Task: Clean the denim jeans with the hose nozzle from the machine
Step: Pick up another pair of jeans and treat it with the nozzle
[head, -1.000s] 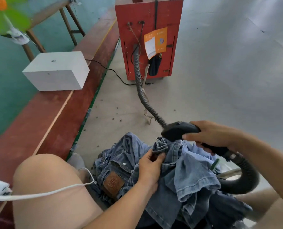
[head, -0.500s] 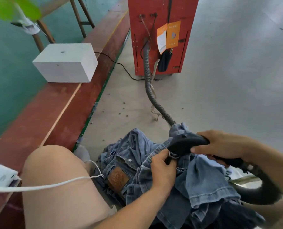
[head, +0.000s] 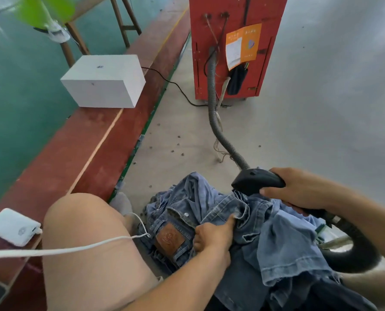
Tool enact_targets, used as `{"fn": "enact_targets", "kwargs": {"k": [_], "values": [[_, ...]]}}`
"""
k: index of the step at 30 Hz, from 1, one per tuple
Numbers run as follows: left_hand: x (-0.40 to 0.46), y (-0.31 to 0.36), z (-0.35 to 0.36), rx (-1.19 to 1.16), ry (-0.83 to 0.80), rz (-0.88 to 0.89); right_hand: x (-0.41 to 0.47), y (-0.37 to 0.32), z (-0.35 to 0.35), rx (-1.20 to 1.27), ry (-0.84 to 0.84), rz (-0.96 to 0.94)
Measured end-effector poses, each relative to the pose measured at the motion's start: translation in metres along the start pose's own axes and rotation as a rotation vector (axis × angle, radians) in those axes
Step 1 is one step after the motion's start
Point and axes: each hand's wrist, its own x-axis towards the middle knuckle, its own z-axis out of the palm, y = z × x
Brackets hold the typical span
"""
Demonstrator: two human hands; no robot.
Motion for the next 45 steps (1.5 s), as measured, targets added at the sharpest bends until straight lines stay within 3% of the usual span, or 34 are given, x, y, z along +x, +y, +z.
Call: {"fn": "enact_targets", "kwargs": {"k": [6, 11, 16, 19, 22, 25, 28, 30, 33, 35, 37, 41, 45], "values": [[-0.005, -0.007, 0.016, -0.384, -0.056, 0.283, -0.013, 0.002, -0.017, -0.008, -0.065, -0.013], [-0.014, -0.014, 0.018, -0.395, -0.068, 0.474, -0.014, 0.001, -0.01, -0.009, -0.223, -0.011], [-0.019, -0.016, 0.02, -0.537, -0.115, 0.412, 0.0, -0.009, -0.003, -0.023, -0.206, 0.044], [-0.027, -0.007, 0.021, -0.721, -0.257, 0.34, 0.009, -0.014, 0.003, -0.025, -0.056, 0.015], [-0.033, 0.0, 0.021, -0.751, -0.353, 0.374, 0.003, -0.008, -0.017, 0.077, 0.008, -0.011], [-0.034, 0.005, 0.021, -0.775, -0.341, 0.366, -0.023, 0.003, -0.05, 0.147, -0.14, -0.031], [-0.032, 0.004, 0.022, -0.756, -0.342, 0.353, -0.042, 0.002, -0.047, 0.016, -0.308, 0.037], [-0.033, 0.003, 0.023, -0.722, -0.409, 0.354, -0.035, -0.001, -0.032, 0.006, -0.233, 0.037], [-0.038, 0.002, 0.025, -0.72, -0.525, 0.369, -0.019, 0.001, -0.022, 0.03, 0.049, 0.01], [-0.041, 0.004, 0.024, -0.77, -0.556, 0.353, -0.023, 0.005, -0.034, 0.064, 0.102, 0.015], [-0.038, 0.009, 0.024, -0.831, -0.554, 0.329, -0.038, 0.01, -0.051, 0.139, 0.003, -0.009], [-0.035, 0.009, 0.025, -0.791, -0.572, 0.344, -0.044, 0.004, -0.042, 0.028, -0.212, 0.037], [-0.032, 0.003, 0.02, -0.667, -0.657, 0.411, -0.016, 0.007, -0.029, 0.064, 0.038, 0.051]]}}
